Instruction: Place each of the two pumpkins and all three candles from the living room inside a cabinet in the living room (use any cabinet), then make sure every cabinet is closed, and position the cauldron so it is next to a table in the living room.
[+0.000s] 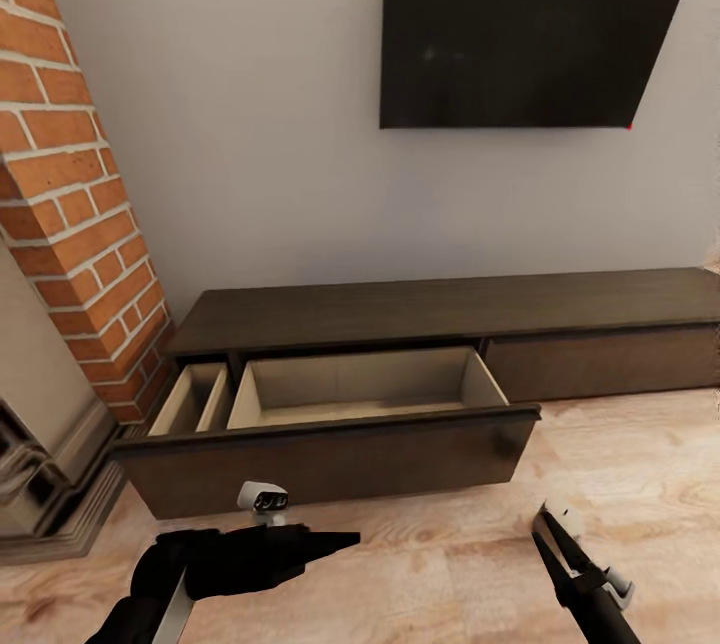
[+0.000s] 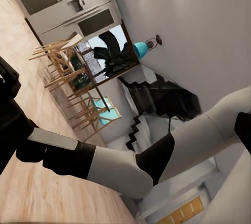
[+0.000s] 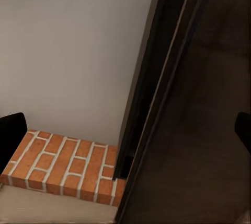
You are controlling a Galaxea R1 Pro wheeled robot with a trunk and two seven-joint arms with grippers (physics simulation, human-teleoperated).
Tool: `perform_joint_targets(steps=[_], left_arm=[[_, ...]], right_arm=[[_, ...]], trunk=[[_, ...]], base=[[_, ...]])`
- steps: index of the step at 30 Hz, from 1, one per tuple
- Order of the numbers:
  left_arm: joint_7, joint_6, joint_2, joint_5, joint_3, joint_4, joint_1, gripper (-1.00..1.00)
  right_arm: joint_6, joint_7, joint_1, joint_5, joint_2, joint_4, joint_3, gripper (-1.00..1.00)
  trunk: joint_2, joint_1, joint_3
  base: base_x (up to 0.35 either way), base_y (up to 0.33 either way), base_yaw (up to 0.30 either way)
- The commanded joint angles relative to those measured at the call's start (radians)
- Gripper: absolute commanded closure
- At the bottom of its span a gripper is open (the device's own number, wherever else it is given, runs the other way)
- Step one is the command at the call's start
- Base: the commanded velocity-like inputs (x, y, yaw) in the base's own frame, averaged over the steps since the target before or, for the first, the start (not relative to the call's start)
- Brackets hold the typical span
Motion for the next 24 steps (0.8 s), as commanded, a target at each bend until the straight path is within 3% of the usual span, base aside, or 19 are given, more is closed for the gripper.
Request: perform_joint_targets(steps=[1,13,24], left_arm=[[-0.003,0.011,0.0,0.0,0.0,0.0,0.0,-1.0],[-0.003,0.011,0.0,-0.001,-0.002,0.0,0.0,-1.0],[-0.003,0.011,0.0,-0.001,-0.004,0.0,0.0,-1.0]], right_arm=[[0.01,0.002,0.0,-0.009,0.0,0.0,0.0,-1.0],[-0.008,0.001,0.0,-0.009,-0.001,0.005,0.002,-1.0],[-0.01,0.013,-0.001,-0.01,-0.002,0.061,0.001,-1.0]], trunk=[[0.0,-0.001,-0.001],[0.0,-0.001,-0.001],[0.0,-0.001,-0.001]], base=[[-0.343,0.0,0.0],[-0.324,-0.069,-0.005],[-0.226,-0.213,-0.251]])
